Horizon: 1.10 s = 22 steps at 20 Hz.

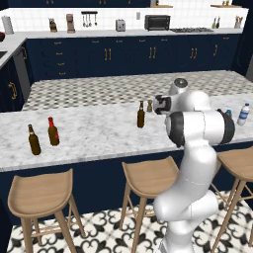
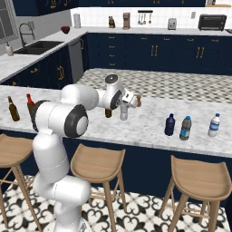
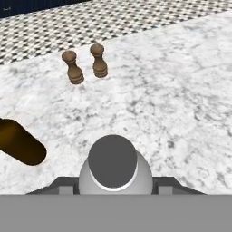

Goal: Move the plastic bottles in the middle to the plastics group, and the glass bottles in the middle to the glass group.

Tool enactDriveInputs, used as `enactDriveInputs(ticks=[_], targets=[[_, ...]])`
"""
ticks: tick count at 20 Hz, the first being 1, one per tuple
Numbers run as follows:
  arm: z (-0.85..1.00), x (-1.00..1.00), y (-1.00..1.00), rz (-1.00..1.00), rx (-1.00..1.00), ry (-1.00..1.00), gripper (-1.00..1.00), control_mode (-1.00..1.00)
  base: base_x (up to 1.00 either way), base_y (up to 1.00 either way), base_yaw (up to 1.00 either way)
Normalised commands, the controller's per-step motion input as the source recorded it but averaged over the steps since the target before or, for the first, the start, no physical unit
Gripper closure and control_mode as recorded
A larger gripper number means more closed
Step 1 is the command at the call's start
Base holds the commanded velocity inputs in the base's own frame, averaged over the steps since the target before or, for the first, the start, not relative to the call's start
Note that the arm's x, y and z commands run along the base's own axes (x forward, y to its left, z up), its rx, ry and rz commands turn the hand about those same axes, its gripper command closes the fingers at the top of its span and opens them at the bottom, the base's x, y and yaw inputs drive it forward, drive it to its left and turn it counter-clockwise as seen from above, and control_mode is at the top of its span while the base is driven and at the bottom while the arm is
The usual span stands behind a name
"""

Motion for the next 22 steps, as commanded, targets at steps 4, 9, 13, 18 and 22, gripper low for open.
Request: enactDriveInputs(ticks=[4,9,13,18,22], targets=[[0.07,0.22,-0.96,-0.17,0.0,0.0,1.0,-1.0,0.0,0.0,0.0],[-0.4,0.07,-0.61,-0.13,-0.01,0.06,1.0,-1.0,0.0,0.0,0.0],[-0.36,0.0,-0.25,-0.11,-0.05,0.01,1.0,-1.0,0.0,0.0,0.0],[-0.03,0.04,-0.42,-0.18,0.0,0.0,1.0,-1.0,0.0,0.0,0.0],[0.0,0.12,-0.54,-0.21,0.0,0.0,1.0,-1.0,0.0,0.0,0.0]])
